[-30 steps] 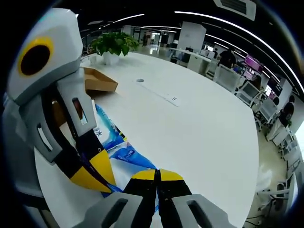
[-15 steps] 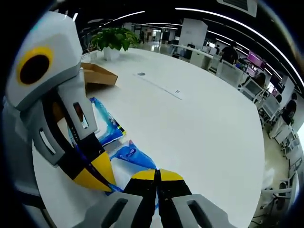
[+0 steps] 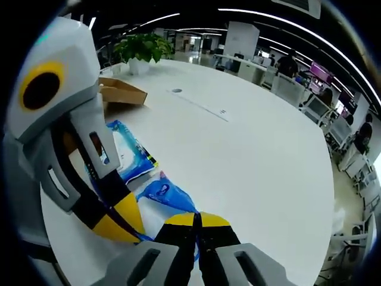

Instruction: Operate the shoe box by opening the lid, removing the specified soft item, and placing it in the target area until the item is outside and the box remains undamaged.

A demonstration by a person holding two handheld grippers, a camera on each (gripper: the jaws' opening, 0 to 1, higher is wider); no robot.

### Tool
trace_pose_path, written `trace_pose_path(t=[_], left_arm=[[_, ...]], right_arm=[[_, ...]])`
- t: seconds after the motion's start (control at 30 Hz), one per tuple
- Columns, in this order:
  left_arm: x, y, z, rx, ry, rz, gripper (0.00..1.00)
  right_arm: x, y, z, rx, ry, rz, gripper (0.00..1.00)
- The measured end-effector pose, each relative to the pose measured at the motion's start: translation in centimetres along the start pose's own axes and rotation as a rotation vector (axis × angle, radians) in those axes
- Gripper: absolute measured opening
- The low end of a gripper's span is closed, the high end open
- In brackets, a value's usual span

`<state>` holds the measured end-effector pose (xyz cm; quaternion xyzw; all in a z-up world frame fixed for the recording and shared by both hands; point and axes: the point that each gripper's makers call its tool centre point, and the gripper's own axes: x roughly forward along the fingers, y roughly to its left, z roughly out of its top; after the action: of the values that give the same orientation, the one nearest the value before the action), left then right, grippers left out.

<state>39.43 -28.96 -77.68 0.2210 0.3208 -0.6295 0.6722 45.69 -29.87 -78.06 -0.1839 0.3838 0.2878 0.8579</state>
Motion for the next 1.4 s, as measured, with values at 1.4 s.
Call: trace_pose_path(t=[1.4], left_arm=[[-8.8,0.2,0.4,-0.063,-0.049,0.108,0.27]], right_arm=[[-5.9,4.1,6.4,-0.089,-0.026,0.028,0.23]])
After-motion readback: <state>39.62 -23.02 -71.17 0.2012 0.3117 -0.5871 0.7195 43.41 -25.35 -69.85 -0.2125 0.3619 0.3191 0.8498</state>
